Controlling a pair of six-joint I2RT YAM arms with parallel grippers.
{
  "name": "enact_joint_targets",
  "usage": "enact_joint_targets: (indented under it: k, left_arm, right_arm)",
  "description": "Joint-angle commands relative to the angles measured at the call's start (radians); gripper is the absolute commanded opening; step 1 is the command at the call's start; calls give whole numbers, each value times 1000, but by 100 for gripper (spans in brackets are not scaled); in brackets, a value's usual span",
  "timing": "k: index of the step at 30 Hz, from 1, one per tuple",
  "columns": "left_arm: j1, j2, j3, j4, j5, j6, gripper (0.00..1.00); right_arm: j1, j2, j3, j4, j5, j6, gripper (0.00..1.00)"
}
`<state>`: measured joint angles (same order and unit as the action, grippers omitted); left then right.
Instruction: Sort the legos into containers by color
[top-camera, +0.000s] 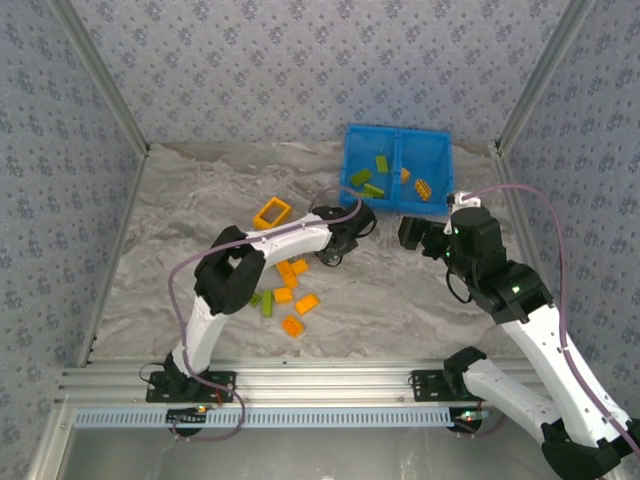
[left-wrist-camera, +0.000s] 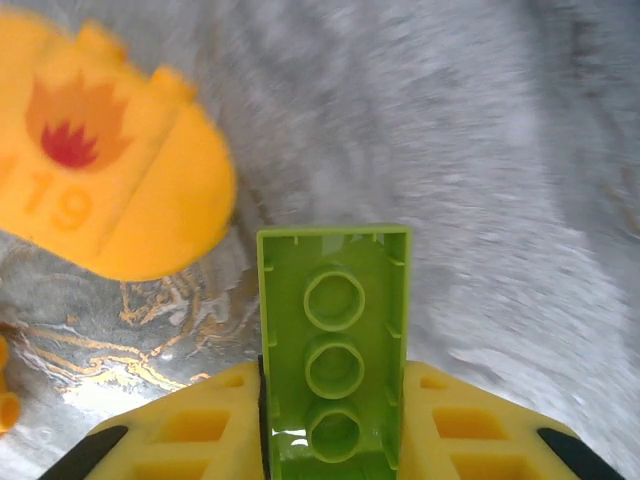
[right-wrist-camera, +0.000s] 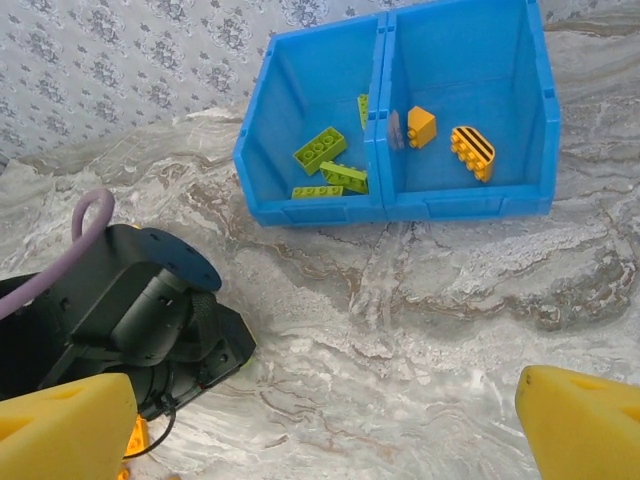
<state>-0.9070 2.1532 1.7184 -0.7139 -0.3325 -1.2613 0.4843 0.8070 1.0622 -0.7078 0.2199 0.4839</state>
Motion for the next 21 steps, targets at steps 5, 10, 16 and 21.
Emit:
enact_joint_targets:
  k: [5,10,16,21]
  left_arm:
    - [-18,20,319,126,-148,569,22]
    - [2,205,624,141,-140,849,22]
    - [52,363,822,201,-29,949,23]
    - [121,443,844,293,130,936,26]
  right_arm:
    - [21,-22,-10,-17,-15,43,100]
    - [32,-35,-8,-30,-13,59,100]
    - [42,-45,-2,-50,-2,67,100]
    - [47,-46,-11,-59,-1,74,100]
